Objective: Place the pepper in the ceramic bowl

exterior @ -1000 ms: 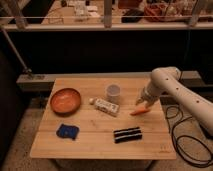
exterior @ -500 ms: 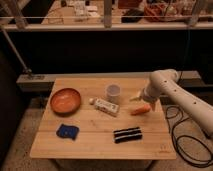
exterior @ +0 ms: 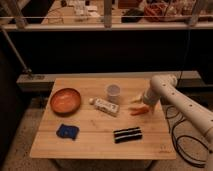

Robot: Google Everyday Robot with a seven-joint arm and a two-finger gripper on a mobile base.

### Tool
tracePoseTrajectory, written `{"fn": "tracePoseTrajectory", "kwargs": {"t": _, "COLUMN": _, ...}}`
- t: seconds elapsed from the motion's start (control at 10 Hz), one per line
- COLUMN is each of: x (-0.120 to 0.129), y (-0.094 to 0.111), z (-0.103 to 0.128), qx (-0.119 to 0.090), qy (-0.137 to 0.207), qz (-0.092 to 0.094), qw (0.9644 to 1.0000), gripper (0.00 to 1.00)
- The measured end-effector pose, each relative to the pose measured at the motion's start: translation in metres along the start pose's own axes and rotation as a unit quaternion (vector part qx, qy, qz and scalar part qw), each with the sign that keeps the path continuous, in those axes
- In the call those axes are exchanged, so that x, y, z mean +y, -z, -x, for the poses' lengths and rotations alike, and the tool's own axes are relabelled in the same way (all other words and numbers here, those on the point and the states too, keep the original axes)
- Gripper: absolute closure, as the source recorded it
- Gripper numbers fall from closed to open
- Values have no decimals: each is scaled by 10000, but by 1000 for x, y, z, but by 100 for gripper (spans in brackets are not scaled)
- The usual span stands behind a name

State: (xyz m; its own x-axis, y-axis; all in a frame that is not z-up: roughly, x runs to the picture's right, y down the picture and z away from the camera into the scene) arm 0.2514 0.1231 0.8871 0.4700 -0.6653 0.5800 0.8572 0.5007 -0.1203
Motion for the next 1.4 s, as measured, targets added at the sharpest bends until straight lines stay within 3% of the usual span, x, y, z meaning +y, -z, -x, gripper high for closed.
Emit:
{"fn": "tracePoseTrajectory", "kwargs": {"t": 0.2, "x": 8, "y": -11, "z": -3, "qx": -112, "qy": -159, "qz": 122, "qw": 9997, "gripper": 23}}
{"fn": "tracePoseTrajectory", "kwargs": {"t": 0.8, "x": 6, "y": -23, "z": 0, "qx": -400, "qy": -242, "qz": 343, "qw": 9983, "gripper": 84}}
{"fn": "tracePoseTrajectory", "kwargs": {"t": 1.0, "x": 4, "y": -24, "z": 1, "qx": -429, "qy": -243, "qz": 368, "qw": 9981, "gripper": 99}}
{"fn": "tracePoseTrajectory", "kwargs": {"t": 1.4, "x": 4, "y": -24, "z": 1, "qx": -429, "qy": -243, "qz": 369, "qw": 9981, "gripper": 100}}
